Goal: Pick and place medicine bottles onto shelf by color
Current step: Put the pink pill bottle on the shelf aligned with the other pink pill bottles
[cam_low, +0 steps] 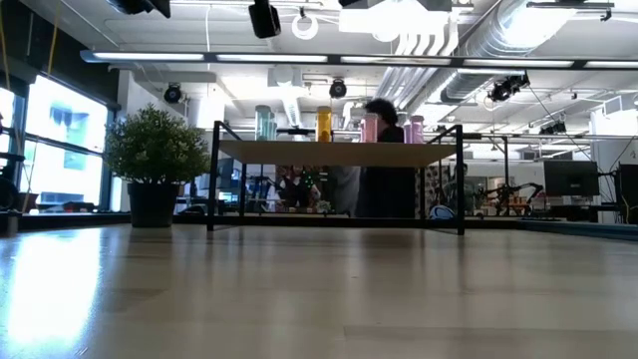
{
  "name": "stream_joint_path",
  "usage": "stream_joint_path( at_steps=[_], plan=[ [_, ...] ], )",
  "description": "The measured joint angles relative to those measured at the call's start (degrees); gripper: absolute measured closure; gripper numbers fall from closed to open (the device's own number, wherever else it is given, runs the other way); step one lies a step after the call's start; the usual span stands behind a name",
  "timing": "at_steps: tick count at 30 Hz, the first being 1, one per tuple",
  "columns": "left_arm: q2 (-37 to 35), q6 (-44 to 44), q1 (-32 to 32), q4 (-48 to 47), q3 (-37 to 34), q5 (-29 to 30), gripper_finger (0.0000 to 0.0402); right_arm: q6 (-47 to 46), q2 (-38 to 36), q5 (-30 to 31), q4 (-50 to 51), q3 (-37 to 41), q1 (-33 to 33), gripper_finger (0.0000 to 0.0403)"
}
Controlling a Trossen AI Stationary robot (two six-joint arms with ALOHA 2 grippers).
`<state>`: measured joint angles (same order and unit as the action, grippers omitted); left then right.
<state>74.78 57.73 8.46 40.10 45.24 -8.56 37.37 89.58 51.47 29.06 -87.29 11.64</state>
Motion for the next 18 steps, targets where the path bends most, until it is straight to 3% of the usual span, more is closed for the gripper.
stream_joint_path(
  at_steps=[7,18],
  plan=[
    [-0.8,-7.7,1.7,-1.7,0.0,-0.5,0.0307,-16.8,0.0,2.2,-0.2,0.0,-0.1,0.0242],
    [-0.8,-24.0,3.7,-6.7,0.0,-1.1,0.0307,-46.7,-1.8,0.0,-0.6,0.0,0.0,0.0242]
  ],
)
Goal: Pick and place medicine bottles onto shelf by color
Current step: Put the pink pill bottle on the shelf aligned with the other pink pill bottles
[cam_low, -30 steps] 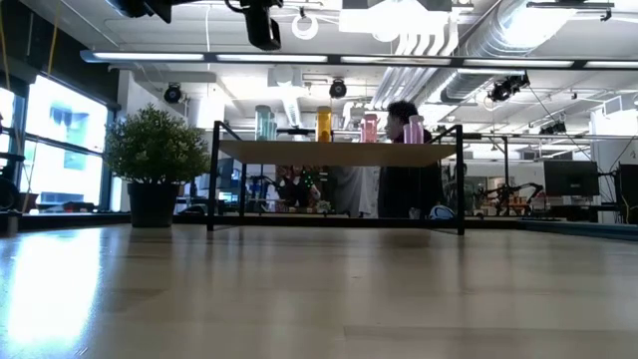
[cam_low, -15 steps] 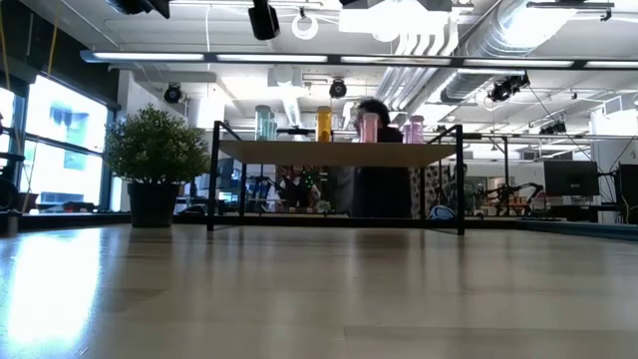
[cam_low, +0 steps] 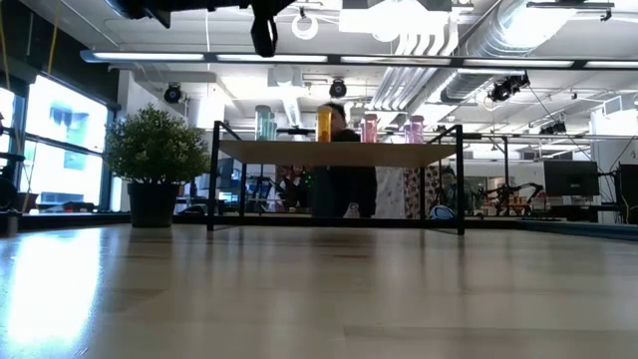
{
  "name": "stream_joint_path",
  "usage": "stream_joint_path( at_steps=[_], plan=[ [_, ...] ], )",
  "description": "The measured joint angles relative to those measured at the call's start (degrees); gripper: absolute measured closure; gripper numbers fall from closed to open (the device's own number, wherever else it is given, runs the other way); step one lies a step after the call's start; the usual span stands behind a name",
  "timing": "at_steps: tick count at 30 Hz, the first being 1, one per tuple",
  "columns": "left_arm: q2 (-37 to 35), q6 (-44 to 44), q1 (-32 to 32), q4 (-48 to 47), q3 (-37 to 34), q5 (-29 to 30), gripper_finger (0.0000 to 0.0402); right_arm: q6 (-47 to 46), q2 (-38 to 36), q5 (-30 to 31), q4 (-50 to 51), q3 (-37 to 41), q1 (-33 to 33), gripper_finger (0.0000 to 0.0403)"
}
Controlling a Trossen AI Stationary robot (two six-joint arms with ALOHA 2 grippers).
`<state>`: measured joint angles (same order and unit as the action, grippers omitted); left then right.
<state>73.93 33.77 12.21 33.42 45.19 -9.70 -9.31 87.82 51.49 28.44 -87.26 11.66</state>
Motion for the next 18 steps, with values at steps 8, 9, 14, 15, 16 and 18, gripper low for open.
stream_joint_path(
  at_steps=[8,9,14,15,16,18],
  plan=[
    [0.0,-10.1,1.7,-2.5,0.0,-0.3,0.0307,-8.3,-4.3,-13.4,-6.4,0.0,-0.2,0.0242],
    [0.0,-11.5,1.7,-2.6,0.0,-0.3,0.0307,-8.4,-4.3,-15.6,-7.6,0.0,-0.5,0.0242],
    [0.0,-18.0,1.5,-2.6,0.0,-0.3,0.0307,-8.3,-3.1,-20.6,-9.2,-0.1,-1.8,0.0242],
    [0.0,-19.0,1.5,-2.6,0.0,-0.3,0.0307,-8.0,-2.5,-20.6,-8.9,0.0,-1.9,0.0242],
    [0.0,-19.9,1.5,-2.6,0.0,-0.3,0.0307,-7.4,-1.9,-20.6,-9.0,0.0,-2.0,0.0242],
    [0.0,-21.3,1.5,-2.6,0.0,-0.3,0.0307,-6.8,-0.9,-20.8,-9.2,0.0,-1.9,0.0242]
  ],
)
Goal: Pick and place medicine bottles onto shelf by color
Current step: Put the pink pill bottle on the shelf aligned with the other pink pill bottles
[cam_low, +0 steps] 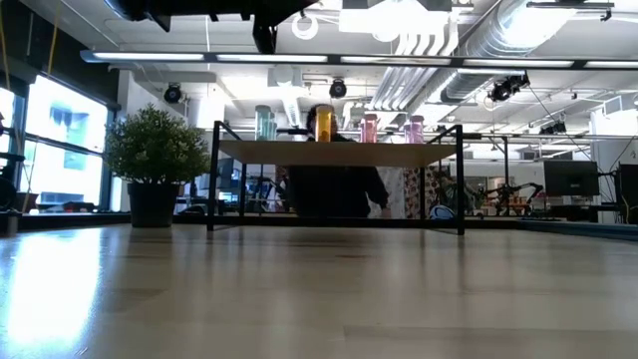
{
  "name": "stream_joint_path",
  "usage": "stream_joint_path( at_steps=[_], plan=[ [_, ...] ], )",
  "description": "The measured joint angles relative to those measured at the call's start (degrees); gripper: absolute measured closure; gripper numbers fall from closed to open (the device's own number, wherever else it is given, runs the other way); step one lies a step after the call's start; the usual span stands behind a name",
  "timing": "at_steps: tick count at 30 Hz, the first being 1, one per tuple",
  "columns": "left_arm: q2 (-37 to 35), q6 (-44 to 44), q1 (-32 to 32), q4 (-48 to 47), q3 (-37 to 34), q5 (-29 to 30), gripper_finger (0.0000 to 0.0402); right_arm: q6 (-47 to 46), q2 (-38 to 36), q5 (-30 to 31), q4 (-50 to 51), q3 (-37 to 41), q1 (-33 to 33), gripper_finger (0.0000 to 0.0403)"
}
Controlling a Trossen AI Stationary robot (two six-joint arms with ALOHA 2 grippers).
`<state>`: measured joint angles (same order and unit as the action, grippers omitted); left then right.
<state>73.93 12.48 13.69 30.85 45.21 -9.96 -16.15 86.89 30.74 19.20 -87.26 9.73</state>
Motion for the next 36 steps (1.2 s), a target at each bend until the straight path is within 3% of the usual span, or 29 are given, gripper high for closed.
stream_joint_path(
  at_steps=[16,29,36],
  plan=[
    [0.0,-2.2,-0.3,0.2,0.0,0.3,0.0307,-0.3,2.8,0.9,-2.0,0.0,-1.6,0.0243],
    [0.0,-2.2,-0.3,0.2,0.0,0.1,0.0307,0.5,2.9,-3.7,-3.3,0.0,-3.0,0.031],
    [0.0,-2.2,-0.3,0.3,0.0,0.0,0.0307,-0.3,2.9,-4.2,-3.2,0.0,-3.0,0.0314]
  ],
)
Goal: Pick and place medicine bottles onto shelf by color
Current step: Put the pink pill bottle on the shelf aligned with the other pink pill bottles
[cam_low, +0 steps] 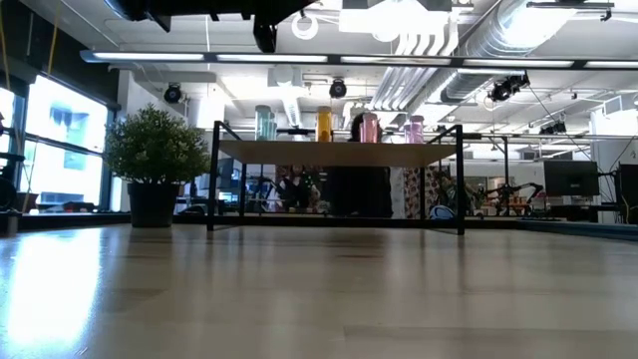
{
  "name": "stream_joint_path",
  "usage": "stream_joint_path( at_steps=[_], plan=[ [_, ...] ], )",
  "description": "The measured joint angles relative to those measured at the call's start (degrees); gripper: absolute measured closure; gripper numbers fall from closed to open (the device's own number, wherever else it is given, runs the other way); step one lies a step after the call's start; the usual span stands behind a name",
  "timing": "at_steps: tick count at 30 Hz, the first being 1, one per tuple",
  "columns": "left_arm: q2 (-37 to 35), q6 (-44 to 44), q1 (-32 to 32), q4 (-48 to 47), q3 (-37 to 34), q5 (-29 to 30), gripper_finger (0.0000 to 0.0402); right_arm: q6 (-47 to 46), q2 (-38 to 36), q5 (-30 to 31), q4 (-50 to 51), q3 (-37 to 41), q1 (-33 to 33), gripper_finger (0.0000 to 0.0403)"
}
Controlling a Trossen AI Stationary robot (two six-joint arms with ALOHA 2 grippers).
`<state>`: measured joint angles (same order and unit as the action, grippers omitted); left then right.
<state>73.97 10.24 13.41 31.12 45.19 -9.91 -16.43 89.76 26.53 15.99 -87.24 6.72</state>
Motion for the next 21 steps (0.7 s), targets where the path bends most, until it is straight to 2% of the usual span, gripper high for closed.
stream_joint_path(
  at_steps=[8,17,21],
  plan=[
    [0.0,0.1,0.0,0.1,0.0,0.1,0.029,0.4,0.0,1.2,0.0,0.0,0.0,0.0315],
    [0.0,0.1,0.0,0.0,0.0,0.4,0.02,0.4,0.0,3.8,0.0,0.0,0.0,0.0315],
    [-0.2,0.3,0.2,-0.3,0.0,2.0,0.0164,0.6,-0.1,6.9,0.1,0.0,0.4,0.0315]
  ],
)
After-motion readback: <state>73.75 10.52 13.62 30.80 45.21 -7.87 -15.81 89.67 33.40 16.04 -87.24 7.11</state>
